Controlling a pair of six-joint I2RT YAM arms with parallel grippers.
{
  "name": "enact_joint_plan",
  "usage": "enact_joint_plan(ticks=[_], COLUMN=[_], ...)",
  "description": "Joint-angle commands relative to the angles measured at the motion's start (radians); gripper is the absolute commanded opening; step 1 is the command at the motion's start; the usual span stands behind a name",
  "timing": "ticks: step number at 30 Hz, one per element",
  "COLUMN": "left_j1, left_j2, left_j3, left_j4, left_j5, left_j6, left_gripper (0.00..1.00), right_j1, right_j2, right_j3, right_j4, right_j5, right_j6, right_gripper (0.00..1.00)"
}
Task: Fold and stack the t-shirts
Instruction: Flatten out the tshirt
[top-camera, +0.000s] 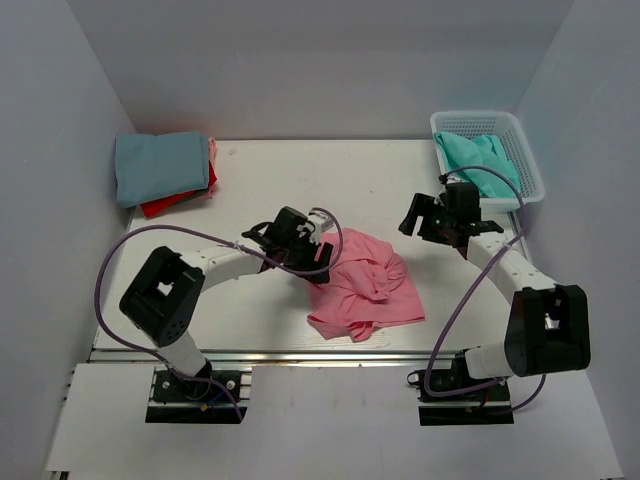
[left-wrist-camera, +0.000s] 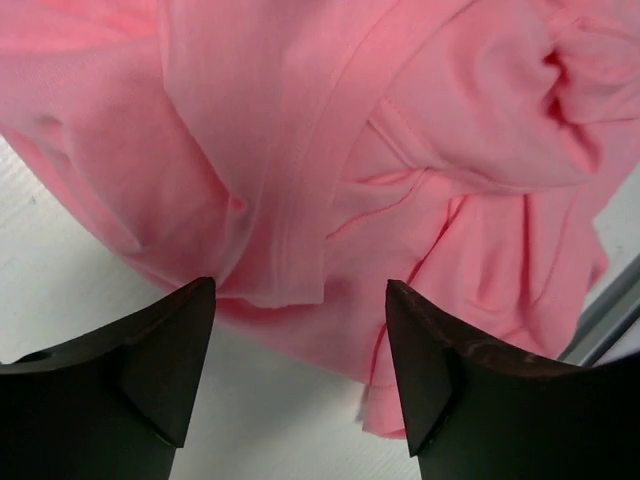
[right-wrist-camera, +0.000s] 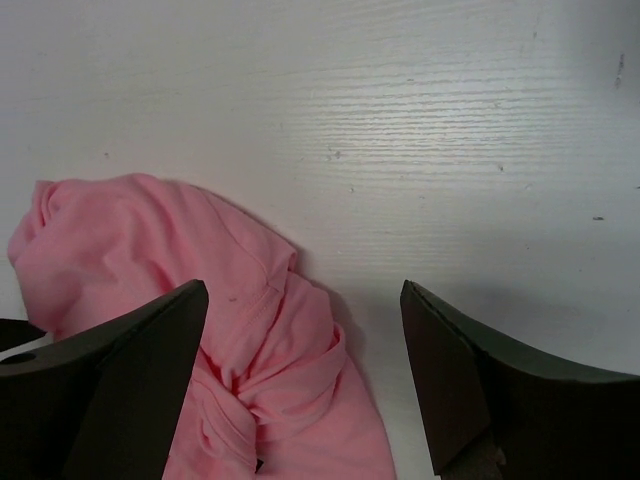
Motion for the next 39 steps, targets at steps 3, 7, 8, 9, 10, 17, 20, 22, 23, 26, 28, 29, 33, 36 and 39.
enact_joint_plan(ticks=[3, 7, 8, 9, 10, 17, 20, 22, 23, 26, 28, 29, 33, 36, 39], left_j1=[-0.052, -0.063, -0.063, -0.073, -0.073, -0.083, -0.083, -0.083, -0.083, -0.083, -0.083, -0.083, -0.083, -0.083, -0.083], left_j2=[-0.011, 0.046, 0.06, 0.06, 0.06, 0.069, 0.056, 0.042, 0.028, 0.017, 0.005, 0.005, -0.02, -0.044, -0.072], left_j3=[0.057, 0.096, 0.096, 0.096, 0.096, 0.076, 0.076, 0.076, 0.076, 0.096, 0.105, 0.105, 0.105, 0.114, 0.148], left_j4=[-0.093, -0.114, -0.084, -0.071, -0.059, -0.048, -0.057, -0.057, -0.047, -0.047, -0.047, -0.047, -0.047, -0.028, -0.019], left_j5=[-0.172, -0.16, -0.16, -0.136, -0.136, -0.156, -0.17, -0.17, -0.17, -0.17, -0.17, -0.17, -0.17, -0.17, -0.209], left_j6=[0.014, 0.005, 0.005, 0.005, 0.005, -0.006, -0.016, -0.016, -0.016, -0.016, -0.007, -0.007, -0.007, -0.007, -0.016], left_gripper=[0.74, 0.61, 0.59, 0.57, 0.56, 0.21, 0.0, 0.0, 0.0, 0.0, 0.0, 0.0, 0.0, 0.0, 0.0], right_j1=[0.007, 0.014, 0.021, 0.025, 0.028, 0.079, 0.103, 0.125, 0.131, 0.159, 0.183, 0.189, 0.209, 0.214, 0.214], right_j2=[-0.056, -0.056, -0.053, -0.048, -0.045, -0.02, -0.002, 0.015, 0.019, 0.049, 0.061, 0.061, 0.061, 0.053, 0.018], right_j3=[-0.032, -0.073, -0.074, -0.078, -0.081, -0.096, -0.105, -0.108, -0.113, -0.11, -0.111, -0.108, -0.091, -0.078, -0.068], right_j4=[0.007, 0.028, 0.025, 0.016, 0.013, -0.019, -0.044, -0.076, -0.082, -0.104, -0.104, -0.102, -0.082, -0.044, 0.022], right_j5=[-0.155, -0.28, -0.288, -0.291, -0.29, -0.331, -0.328, -0.273, -0.237, -0.238, -0.245, -0.251, -0.274, -0.272, -0.213], right_j6=[-0.024, -0.037, -0.04, -0.045, -0.048, -0.077, -0.09, -0.096, -0.091, -0.099, -0.1, -0.102, -0.106, -0.078, -0.045], right_gripper=[0.81, 0.7, 0.69, 0.68, 0.68, 0.62, 0.59, 0.59, 0.59, 0.54, 0.44, 0.37, 0.04, 0.0, 0.0])
